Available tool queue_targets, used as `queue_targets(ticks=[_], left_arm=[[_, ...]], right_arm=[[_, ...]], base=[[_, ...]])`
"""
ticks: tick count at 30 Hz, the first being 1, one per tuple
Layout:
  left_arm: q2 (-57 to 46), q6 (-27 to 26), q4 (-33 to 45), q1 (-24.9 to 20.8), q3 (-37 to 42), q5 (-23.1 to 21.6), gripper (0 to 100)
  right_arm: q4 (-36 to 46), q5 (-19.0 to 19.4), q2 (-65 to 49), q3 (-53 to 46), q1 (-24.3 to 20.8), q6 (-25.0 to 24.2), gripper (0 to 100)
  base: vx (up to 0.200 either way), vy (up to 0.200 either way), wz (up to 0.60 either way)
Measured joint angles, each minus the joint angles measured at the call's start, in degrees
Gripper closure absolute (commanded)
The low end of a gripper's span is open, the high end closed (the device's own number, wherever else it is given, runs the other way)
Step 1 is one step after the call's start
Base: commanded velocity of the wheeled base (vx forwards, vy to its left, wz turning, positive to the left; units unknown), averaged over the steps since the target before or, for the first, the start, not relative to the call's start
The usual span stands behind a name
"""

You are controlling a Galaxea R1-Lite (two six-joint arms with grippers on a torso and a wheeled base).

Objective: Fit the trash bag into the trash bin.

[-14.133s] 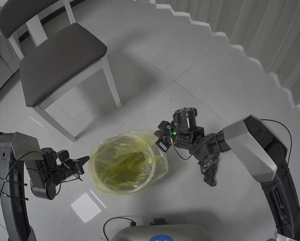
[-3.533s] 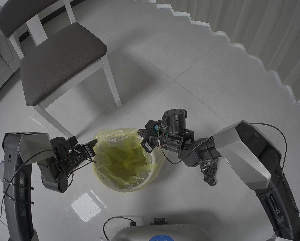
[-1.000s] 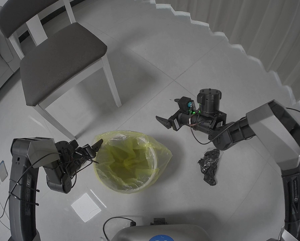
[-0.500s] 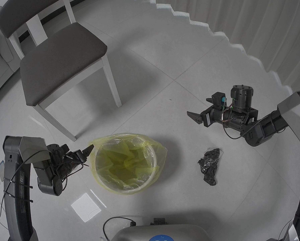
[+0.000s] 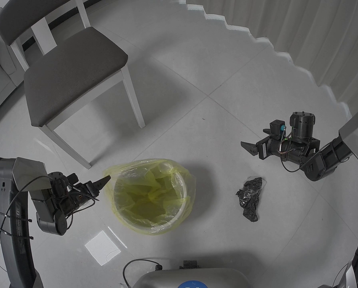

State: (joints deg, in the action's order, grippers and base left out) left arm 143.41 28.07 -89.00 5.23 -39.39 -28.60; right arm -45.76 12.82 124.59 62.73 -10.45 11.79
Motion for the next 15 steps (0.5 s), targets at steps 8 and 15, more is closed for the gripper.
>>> queue_targets(ticks=[8,15], left_arm=[[1.9,2.3,2.4,1.4,-2.2,-2.0,0],[-1.9,4.8,0.0,1.9,3.1,-13.4,0]], right_arm=[[-0.2,0.0,2.0,-0.3,0.6,-0.9,0],[-1.0,0.0,3.3,-0.1,0.6,-1.2,0]], base=[[0.0,0.0,0.0],[0.0,0.0,0.0]])
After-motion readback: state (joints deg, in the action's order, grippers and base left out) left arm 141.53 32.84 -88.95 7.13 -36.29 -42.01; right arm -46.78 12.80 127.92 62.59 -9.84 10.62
